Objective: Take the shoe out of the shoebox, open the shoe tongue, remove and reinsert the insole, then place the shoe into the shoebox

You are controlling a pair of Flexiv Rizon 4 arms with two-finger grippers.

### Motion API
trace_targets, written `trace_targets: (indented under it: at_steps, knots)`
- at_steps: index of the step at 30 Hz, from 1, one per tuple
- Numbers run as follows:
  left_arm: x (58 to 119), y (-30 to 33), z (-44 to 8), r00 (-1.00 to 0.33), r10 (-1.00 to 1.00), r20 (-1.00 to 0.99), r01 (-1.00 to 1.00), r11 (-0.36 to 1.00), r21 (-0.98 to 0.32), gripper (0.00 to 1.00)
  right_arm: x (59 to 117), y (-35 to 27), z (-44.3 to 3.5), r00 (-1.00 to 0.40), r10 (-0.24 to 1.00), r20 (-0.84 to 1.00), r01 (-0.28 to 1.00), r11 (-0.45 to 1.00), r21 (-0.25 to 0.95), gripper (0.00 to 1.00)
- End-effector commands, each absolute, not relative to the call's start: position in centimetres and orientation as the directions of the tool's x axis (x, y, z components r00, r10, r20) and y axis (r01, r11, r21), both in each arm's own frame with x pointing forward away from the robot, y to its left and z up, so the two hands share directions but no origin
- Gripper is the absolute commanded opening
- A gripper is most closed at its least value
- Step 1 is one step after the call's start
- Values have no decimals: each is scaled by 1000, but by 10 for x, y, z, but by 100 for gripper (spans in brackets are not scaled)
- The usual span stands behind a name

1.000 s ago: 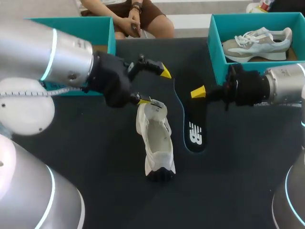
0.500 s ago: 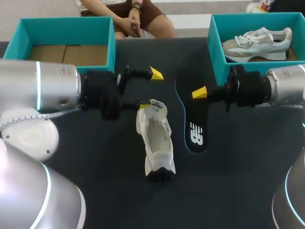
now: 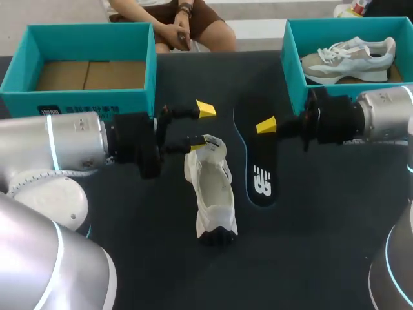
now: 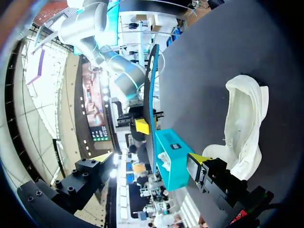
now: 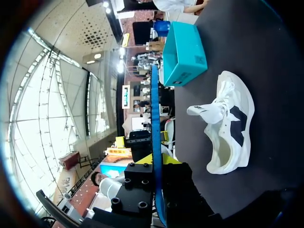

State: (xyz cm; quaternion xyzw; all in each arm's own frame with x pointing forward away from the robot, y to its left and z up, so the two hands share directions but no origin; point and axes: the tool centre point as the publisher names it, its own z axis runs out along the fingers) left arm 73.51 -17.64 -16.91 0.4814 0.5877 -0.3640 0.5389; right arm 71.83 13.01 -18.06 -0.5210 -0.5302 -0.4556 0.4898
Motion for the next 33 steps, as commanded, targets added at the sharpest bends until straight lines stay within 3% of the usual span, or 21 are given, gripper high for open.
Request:
trace_targets:
  at_steps: [1,23,26,28,29,31,33]
  knots:
    - [740,-188,-184,122,-35,-992,955,277,108,100,715,132,-180,30,116,993,999,19,-33,0]
    - [761,-244,-184,83,-49,-995,967,245,69,99,713,152,-181,27,92,995,1000,-16,-26,0]
    - [762,-245,-186,78,-45,-996,967,247,64,91,713,152,-181,28,95,995,1000,-14,-27,0]
    - [764,-248,-188,76,-39,-996,966,249,64,76,712,152,-181,30,98,995,1000,-11,-29,0]
    - [764,-248,-188,76,-39,-996,966,249,64,76,712,152,-181,30,98,995,1000,-11,-29,0]
    - [764,-250,-189,70,-37,-997,966,253,59,51,711,153,-181,30,96,995,1000,-3,-30,0]
    - [765,-251,-190,68,-36,-997,966,254,57,43,711,153,-181,31,97,995,1000,0,-31,0]
